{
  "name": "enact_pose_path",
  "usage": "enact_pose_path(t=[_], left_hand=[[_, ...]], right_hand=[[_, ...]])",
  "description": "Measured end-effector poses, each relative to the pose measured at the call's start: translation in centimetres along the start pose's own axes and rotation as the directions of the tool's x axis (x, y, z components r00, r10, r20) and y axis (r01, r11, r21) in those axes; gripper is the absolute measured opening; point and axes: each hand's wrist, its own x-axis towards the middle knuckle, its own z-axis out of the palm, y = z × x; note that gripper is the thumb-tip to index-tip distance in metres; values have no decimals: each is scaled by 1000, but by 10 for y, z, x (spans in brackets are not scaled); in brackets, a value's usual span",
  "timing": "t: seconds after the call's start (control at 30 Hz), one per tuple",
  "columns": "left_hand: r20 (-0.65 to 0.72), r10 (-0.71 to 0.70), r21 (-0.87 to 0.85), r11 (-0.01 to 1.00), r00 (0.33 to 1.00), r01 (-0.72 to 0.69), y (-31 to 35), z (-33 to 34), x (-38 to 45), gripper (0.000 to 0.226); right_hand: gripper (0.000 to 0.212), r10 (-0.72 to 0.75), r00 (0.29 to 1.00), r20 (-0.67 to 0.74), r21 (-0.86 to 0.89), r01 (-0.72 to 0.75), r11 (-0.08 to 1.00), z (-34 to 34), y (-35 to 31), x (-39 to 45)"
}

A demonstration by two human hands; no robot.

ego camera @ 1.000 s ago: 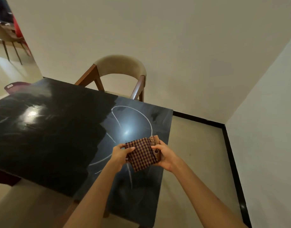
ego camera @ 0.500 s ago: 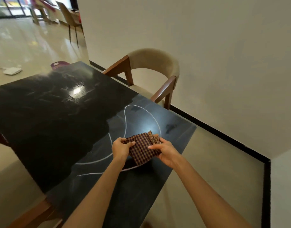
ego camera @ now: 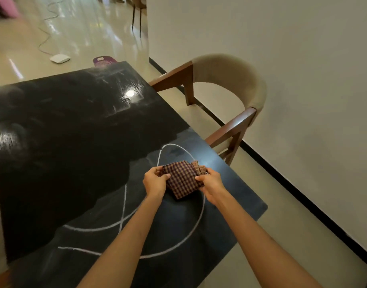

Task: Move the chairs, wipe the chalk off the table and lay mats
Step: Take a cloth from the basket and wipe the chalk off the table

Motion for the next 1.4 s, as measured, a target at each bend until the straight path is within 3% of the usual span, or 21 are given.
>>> enact_pose_path(t=[0.13, 0.3, 0.4, 0.47, 0.53, 0.6, 0.67, 0.77, 0.83, 0.87, 1.03, 1.17, 1.4], left_hand=[[-118, 23, -27, 999, 993, -26, 9, 14, 26, 32], [-208, 93, -75, 991, 974, -111, 22, 29, 51, 50], [-238, 131, -71, 986, 962, -152, 22, 32, 62, 58], [-230, 208, 73, 978, 951, -196, 15, 31, 62, 58], [-213, 327, 323, 913, 920, -250, 1, 30, 57, 51], [-172, 456, 529, 791, 873, -309, -16, 27, 47, 43], [-80, 577, 721, 597, 813, -352, -31, 24, 39, 37], [64, 681, 900, 276, 729, -337, -47, 14, 36, 37], [126, 680, 935, 162, 723, -315, -51, 6, 39, 40], [133, 668, 940, 151, 733, -307, -53, 3, 41, 41], [54, 640, 921, 265, 767, -286, -59, 2, 47, 36], [46, 647, 920, 268, 761, -284, -61, -1, 50, 34], [20, 644, 899, 323, 765, -295, -59, 0, 50, 34]], right_hand=[[37, 31, 992, 120, -19, -29, 999, 6, -15, 42], [39, -14, 965, 263, -138, 52, 989, 29, -37, 96], [28, -47, 951, 305, -336, 154, 929, 41, -44, 121], [24, -176, 937, 302, -620, 334, 710, 41, -44, 130], [38, -383, 856, 347, -813, 478, 333, 33, -40, 134], [45, -544, 662, 516, -769, 637, 45, 26, -30, 133], [47, -532, 486, 693, -637, 759, -136, 27, -20, 131], [49, -382, 371, 846, -499, 804, -324, 41, -8, 131], [50, -312, 383, 869, -485, 782, -392, 51, -3, 132], [50, -283, 410, 867, -496, 761, -418, 55, 0, 132], [51, -222, 503, 836, -544, 701, -461, 64, 5, 139], [52, -235, 542, 807, -582, 662, -471, 77, 7, 141], [52, -212, 508, 835, -539, 680, -497, 83, 6, 145]])
